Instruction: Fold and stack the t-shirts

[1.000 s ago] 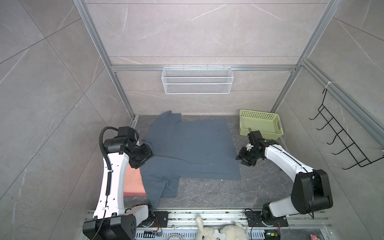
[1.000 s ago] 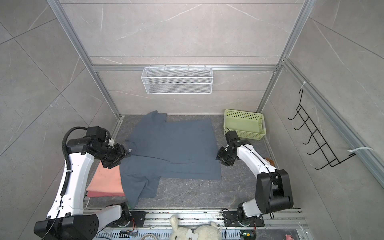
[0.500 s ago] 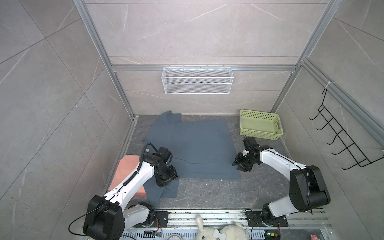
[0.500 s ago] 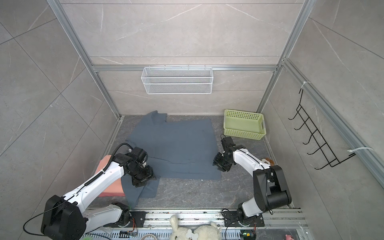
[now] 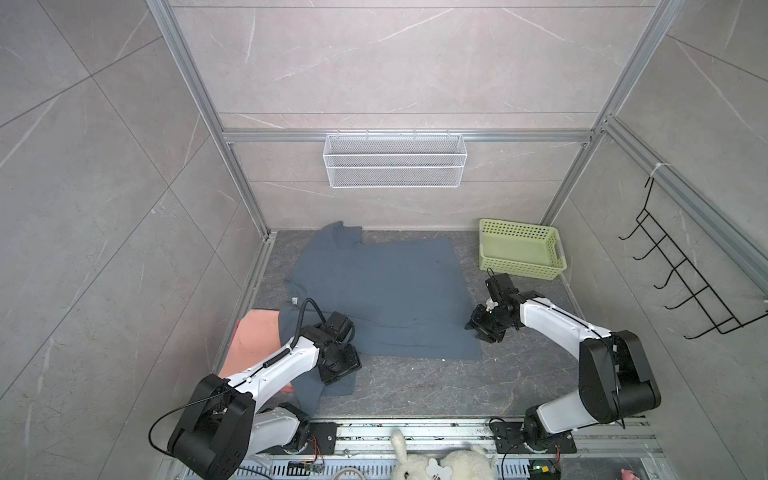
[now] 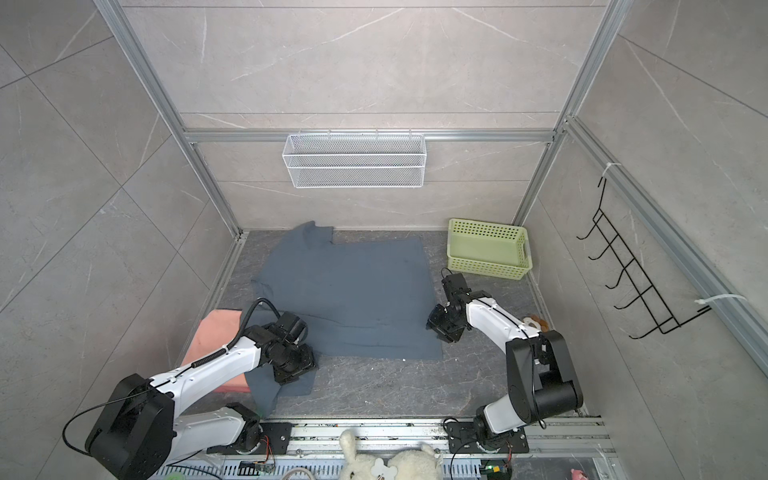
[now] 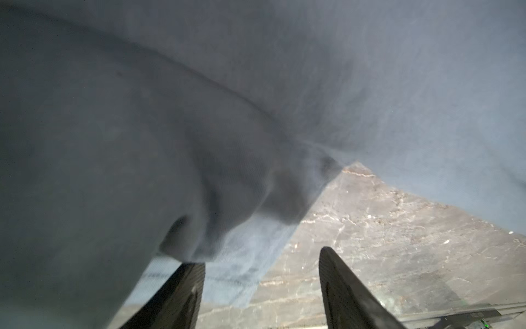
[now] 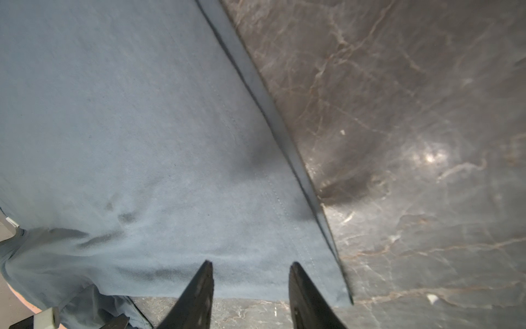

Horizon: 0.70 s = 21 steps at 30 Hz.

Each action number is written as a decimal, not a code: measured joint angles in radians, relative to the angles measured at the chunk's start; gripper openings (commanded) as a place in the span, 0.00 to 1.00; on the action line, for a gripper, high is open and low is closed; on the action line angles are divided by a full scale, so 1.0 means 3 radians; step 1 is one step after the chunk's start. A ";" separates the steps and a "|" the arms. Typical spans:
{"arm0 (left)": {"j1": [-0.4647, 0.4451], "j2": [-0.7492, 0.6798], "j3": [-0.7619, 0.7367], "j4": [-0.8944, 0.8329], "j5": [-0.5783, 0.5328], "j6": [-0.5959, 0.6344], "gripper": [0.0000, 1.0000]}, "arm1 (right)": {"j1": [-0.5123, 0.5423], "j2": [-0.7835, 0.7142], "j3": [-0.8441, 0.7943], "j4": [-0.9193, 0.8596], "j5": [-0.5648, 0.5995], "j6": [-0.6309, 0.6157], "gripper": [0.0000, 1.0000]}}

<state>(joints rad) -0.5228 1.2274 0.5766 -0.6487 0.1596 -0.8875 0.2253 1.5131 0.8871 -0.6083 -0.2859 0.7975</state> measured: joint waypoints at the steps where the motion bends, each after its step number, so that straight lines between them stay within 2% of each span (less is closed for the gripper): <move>1: -0.0008 0.0015 -0.0006 0.0020 0.0003 -0.0005 0.66 | 0.0000 0.0000 0.0000 -0.0001 0.0009 -0.0001 0.46; 8: -0.0098 0.0195 0.0100 0.0154 0.0140 0.0033 0.66 | 0.0000 0.0000 0.0008 -0.0019 0.0084 -0.0001 0.46; 11: -0.0130 0.0272 0.0156 0.0257 0.0318 0.0160 0.66 | 0.0000 0.0005 0.0022 -0.0037 0.0109 -0.0003 0.46; 14: -0.0135 0.0295 0.0280 0.0118 0.0401 0.0328 0.68 | 0.0000 0.0028 0.0062 -0.0057 0.0125 -0.0003 0.46; 17: -0.0127 0.0295 0.0615 -0.0220 0.0351 0.0529 0.69 | 0.0000 0.0062 0.0125 -0.0065 0.0134 -0.0003 0.46; 21: 0.0008 0.0295 0.1306 -0.0581 0.0243 0.0825 0.69 | 0.0000 0.0067 0.0233 -0.0076 0.0137 -0.0003 0.47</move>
<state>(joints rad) -0.5205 1.3159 0.9684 -0.8230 0.2325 -0.6399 0.2253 1.5333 0.9569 -0.6312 -0.2447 0.7967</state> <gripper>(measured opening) 0.686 0.465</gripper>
